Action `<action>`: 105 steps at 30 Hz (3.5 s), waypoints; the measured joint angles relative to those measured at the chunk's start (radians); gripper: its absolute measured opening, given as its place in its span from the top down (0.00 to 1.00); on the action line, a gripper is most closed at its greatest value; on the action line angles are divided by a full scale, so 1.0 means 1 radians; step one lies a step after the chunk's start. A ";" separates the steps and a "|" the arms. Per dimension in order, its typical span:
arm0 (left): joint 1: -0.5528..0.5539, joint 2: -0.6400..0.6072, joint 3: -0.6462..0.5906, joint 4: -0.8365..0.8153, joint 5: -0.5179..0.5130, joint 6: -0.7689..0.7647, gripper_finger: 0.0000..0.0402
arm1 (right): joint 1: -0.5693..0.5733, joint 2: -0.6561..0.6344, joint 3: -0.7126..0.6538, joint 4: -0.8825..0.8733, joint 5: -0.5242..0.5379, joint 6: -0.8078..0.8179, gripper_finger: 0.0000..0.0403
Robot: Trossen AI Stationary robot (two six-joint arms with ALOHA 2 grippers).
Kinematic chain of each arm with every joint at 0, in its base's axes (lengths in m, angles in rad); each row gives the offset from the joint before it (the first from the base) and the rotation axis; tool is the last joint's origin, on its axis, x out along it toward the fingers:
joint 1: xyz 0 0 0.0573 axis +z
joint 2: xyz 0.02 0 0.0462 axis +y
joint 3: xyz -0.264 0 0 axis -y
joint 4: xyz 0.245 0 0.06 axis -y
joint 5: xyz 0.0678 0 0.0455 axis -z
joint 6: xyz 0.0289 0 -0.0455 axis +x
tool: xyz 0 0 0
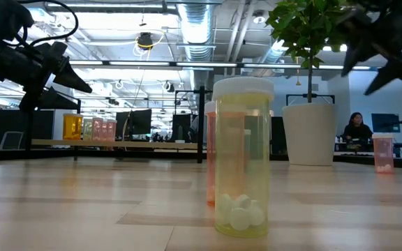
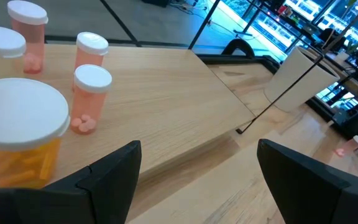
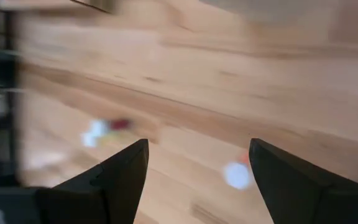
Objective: Pick and place medicine bottles onto shelf by color
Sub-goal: Move the pink pill bottle to the center
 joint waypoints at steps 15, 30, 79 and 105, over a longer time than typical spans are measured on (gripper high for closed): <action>0.000 0.000 0.000 0.000 0.000 0.000 0.23 | 0.019 0.408 0.064 -0.086 -0.115 0.074 0.25; 0.000 0.000 0.000 0.000 -0.001 0.000 0.23 | 0.231 0.457 0.071 -0.048 -0.094 0.472 0.25; 0.000 0.000 -0.001 0.001 -0.003 0.000 0.23 | 0.227 0.609 -0.063 0.135 -0.066 0.485 0.25; 0.000 0.000 -0.001 0.001 -0.003 0.000 0.23 | 0.187 0.609 -0.061 0.173 -0.107 0.435 0.68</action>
